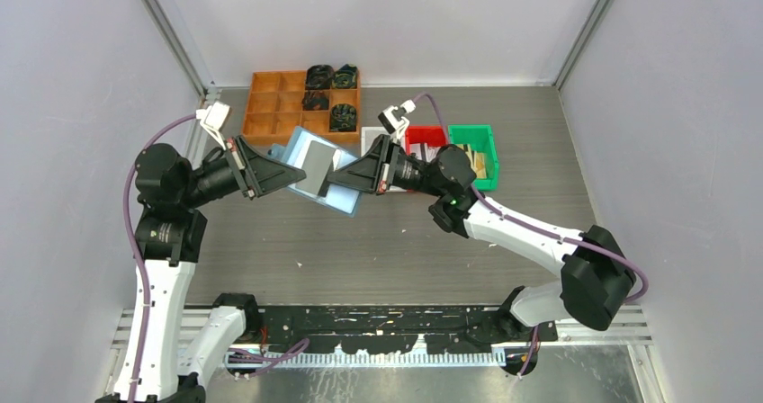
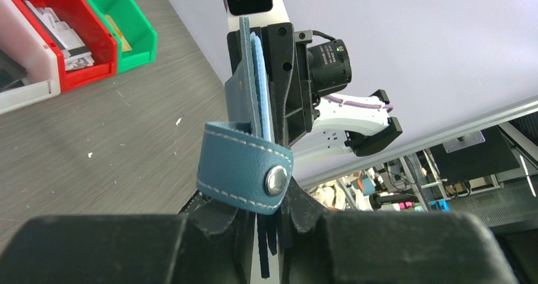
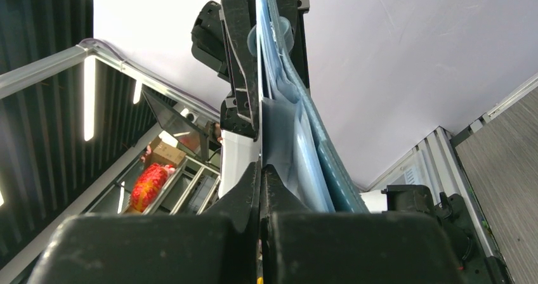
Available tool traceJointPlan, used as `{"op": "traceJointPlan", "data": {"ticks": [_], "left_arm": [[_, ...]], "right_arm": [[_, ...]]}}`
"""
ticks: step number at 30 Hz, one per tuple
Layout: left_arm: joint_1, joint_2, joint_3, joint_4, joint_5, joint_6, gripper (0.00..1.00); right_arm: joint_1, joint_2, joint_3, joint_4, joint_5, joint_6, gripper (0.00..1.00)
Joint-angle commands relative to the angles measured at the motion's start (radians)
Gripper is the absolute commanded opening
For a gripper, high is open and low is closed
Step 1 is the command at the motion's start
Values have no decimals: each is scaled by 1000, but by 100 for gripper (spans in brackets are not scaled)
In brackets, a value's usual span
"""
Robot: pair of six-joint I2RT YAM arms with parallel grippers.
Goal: Take the credit cards out of the card holder
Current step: Remove the credit card from the card holder.
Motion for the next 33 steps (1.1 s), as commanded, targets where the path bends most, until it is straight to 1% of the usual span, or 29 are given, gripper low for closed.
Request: {"op": "traceJointPlan", "data": {"ticks": [1,5,15,16,17,18,21,22,25,29,31,33], "left_arm": [[3,-3,49,45,2,-1,18],[3,-2,56,43,2,-2,15],[4,-1,61,41,-9,0,2],[4,-1,59,40,-9,1,1],[3,-1,58,41,-10,3,0],[3,-1,56,40,-10,3,0],[4,-4,52,43,-7,3,0],[4,-5,52,43,-4,4,0],[3,-7,54,40,2,7,0],[3,-10,55,38,6,9,0],[3,-12,55,38,4,9,0],[4,-11,55,38,0,9,0]], "right_arm": [[6,-30,12,47,-4,-4,1],[5,-28,23,39,-8,-6,1],[6,-35,-2,13,1,-23,1],[5,-31,2,13,3,-20,5],[6,-26,13,13,6,-17,15],[7,-20,29,14,13,-13,21],[10,5,75,19,28,-1,32],[10,14,88,23,33,4,33],[10,36,106,55,50,22,32],[6,49,96,114,58,51,21],[5,46,73,153,67,64,18],[6,39,42,181,78,68,17]]}}
